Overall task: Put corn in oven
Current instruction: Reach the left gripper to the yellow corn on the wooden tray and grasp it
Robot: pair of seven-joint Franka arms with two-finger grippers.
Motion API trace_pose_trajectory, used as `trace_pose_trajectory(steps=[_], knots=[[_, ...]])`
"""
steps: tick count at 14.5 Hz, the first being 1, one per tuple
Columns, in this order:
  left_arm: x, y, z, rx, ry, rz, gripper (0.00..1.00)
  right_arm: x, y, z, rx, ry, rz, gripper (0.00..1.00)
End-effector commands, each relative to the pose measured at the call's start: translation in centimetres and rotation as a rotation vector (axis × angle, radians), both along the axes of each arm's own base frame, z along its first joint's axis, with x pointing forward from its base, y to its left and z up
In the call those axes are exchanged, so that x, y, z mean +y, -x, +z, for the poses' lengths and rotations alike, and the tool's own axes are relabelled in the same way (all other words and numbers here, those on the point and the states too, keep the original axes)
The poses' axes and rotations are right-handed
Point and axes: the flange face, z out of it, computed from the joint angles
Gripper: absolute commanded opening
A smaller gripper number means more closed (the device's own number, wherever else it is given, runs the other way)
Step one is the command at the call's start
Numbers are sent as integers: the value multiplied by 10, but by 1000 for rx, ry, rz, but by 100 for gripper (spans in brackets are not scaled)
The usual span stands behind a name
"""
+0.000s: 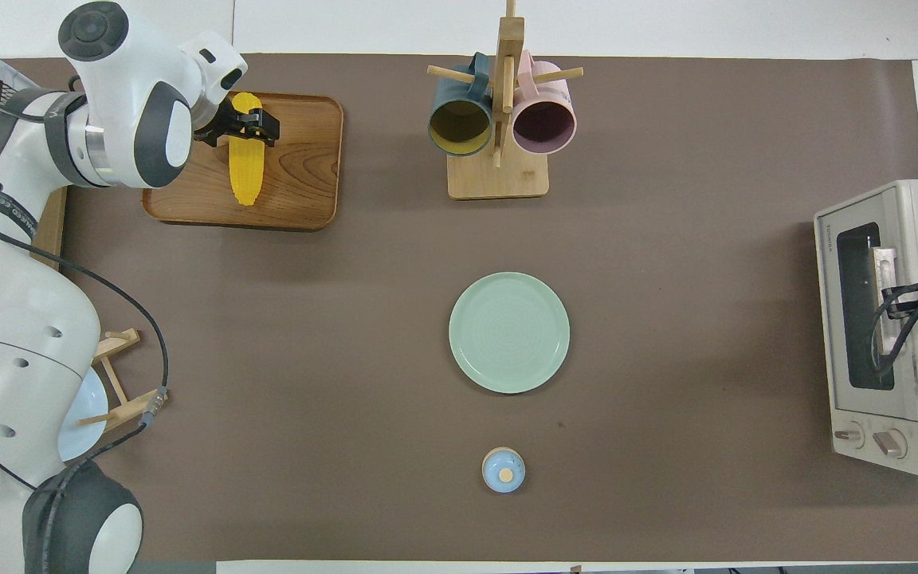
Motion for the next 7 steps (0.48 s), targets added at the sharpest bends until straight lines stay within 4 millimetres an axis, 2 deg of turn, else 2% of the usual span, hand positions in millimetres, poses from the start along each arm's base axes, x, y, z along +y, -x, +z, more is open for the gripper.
trace_pose_trajectory(steps=[1,3,6,7], knots=[[1,-9,0,-47,-9,-12,100,-3,5,-12,-1,13,-11,0],[6,-10,-3,-47,-9,-6,86,-5,5,-19,-6,12,-11,0],[3,-10,-3,-51,-7,-7,44,2,6,-26,7,9,1,0],[3,-10,-3,-52,-3,-2,22,5,5,-26,9,10,6,0]])
